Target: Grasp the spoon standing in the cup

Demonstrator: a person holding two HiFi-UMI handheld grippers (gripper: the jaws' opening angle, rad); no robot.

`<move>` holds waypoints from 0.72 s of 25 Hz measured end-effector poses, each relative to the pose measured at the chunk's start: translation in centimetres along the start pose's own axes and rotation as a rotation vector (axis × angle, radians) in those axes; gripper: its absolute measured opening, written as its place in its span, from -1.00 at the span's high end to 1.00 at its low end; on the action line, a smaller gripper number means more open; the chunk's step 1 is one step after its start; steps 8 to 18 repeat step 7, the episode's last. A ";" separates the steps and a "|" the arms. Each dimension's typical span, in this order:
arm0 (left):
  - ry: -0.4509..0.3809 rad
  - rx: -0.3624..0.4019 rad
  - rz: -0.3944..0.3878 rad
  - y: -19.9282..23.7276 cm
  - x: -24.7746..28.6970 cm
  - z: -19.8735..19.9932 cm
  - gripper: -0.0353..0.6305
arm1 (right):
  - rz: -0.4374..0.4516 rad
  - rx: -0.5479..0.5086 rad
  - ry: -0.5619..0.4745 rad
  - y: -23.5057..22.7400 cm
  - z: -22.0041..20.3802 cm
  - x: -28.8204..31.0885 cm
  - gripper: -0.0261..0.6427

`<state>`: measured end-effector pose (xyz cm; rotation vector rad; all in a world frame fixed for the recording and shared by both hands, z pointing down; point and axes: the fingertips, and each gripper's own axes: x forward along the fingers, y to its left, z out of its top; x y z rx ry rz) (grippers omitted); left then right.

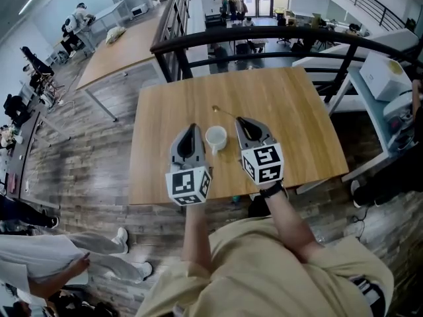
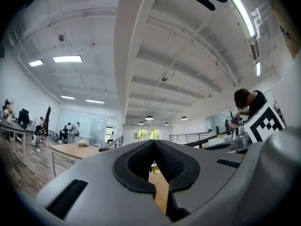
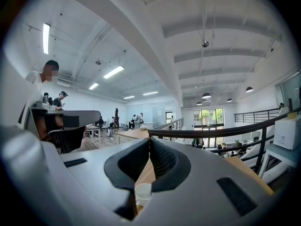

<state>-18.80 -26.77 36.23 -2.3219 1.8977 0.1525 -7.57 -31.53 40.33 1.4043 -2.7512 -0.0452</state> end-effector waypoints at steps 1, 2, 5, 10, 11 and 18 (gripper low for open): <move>0.002 -0.001 0.001 0.1 0.2 -0.1 0.86 | 0.001 0.000 0.003 -0.1 -0.1 0.2 0.87; 0.003 -0.002 0.003 0.2 0.5 -0.3 0.86 | 0.001 0.000 0.005 -0.2 -0.1 0.5 0.87; 0.008 -0.008 0.009 0.6 1.4 -0.7 0.86 | 0.005 0.002 0.008 -0.8 -0.3 1.5 0.87; 0.011 -0.013 0.014 0.8 2.2 -1.0 0.86 | 0.008 0.003 0.011 -1.3 -0.5 2.2 0.87; 0.011 -0.013 0.014 0.8 2.2 -1.0 0.86 | 0.008 0.003 0.011 -1.3 -0.5 2.2 0.87; 0.011 -0.013 0.014 0.8 2.2 -1.0 0.86 | 0.008 0.003 0.011 -1.3 -0.5 2.2 0.87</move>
